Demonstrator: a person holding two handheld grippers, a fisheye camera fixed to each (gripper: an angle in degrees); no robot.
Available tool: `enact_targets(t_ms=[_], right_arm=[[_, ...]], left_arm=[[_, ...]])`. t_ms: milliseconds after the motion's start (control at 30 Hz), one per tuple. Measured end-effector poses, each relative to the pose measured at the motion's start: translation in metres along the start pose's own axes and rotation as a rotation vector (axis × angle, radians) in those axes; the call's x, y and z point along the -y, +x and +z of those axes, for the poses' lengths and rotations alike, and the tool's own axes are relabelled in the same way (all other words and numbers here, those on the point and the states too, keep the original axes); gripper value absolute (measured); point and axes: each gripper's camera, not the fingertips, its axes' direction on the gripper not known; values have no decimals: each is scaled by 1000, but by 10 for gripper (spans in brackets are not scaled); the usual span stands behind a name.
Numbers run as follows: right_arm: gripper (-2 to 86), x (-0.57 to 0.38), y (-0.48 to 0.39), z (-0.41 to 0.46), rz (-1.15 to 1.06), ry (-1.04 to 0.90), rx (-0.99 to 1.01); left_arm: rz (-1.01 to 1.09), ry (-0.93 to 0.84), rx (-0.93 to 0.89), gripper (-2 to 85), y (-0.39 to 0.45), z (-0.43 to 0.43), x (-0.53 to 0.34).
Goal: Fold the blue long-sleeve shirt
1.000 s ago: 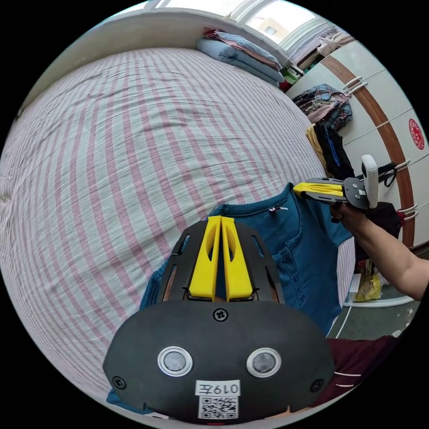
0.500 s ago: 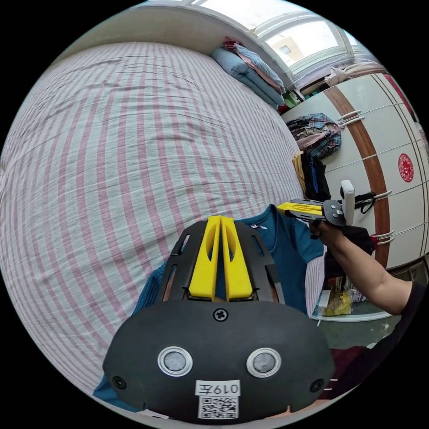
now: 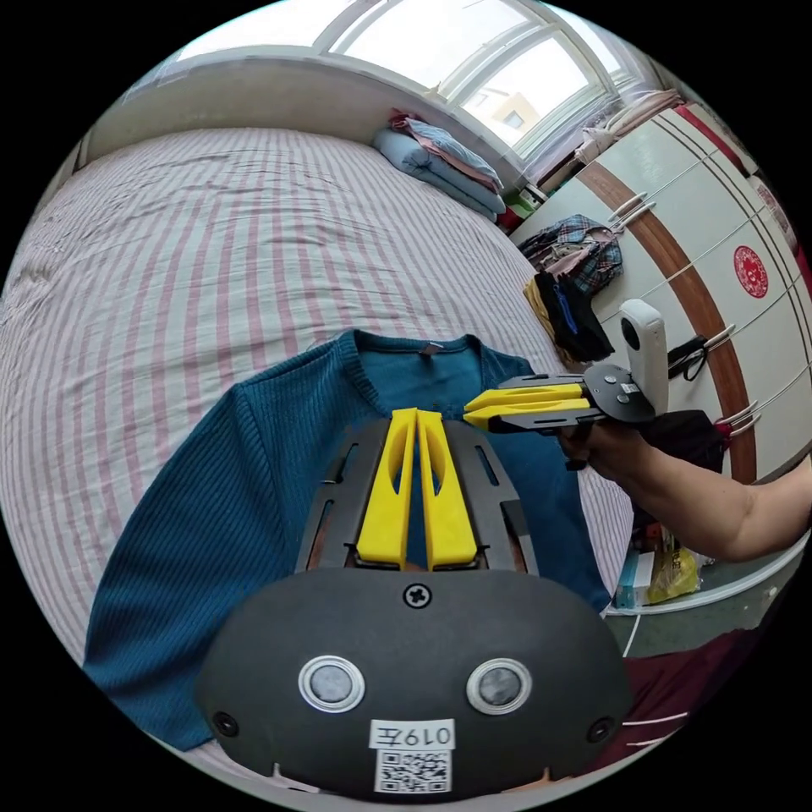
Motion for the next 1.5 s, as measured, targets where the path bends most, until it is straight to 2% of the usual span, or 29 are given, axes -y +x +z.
enact_targets(t_ms=[200, 300, 500, 733, 933, 1067, 1167, 1267, 1367, 1500], right_arm=[[46, -5, -3, 9, 89, 9, 28], [4, -4, -6, 12, 98, 2, 8], [-9, -20, -5, 6, 202, 75, -7], [-4, -25, -16, 19, 224, 68, 32], [48, -24, -33, 19, 198, 69, 25], [22, -22, -57, 15, 151, 94, -55], [-4, -28, -90, -8, 95, 199, -198], [-8, -43, -143, -32, -8, 320, -343], [-9, -55, -186, -34, -43, 285, -245], [-10, -57, -234, -27, -63, 190, -89]], left_arm=[[-37, -47, 7, 8, -7, 13, -42], [-44, -59, 23, 8, -13, 16, -55], [-42, -71, 58, 9, -24, 14, -79], [-40, -95, 66, 9, -38, 12, -115], [-39, -76, 80, 8, -47, 2, -146], [-44, -64, 82, 9, -53, -5, -166], [-24, -2, 96, 9, -50, -23, -184], [92, 55, 123, 8, -24, -49, -214], [122, -1, 99, 8, -3, -62, -265], [-32, -83, 82, 7, -8, -82, -346]])
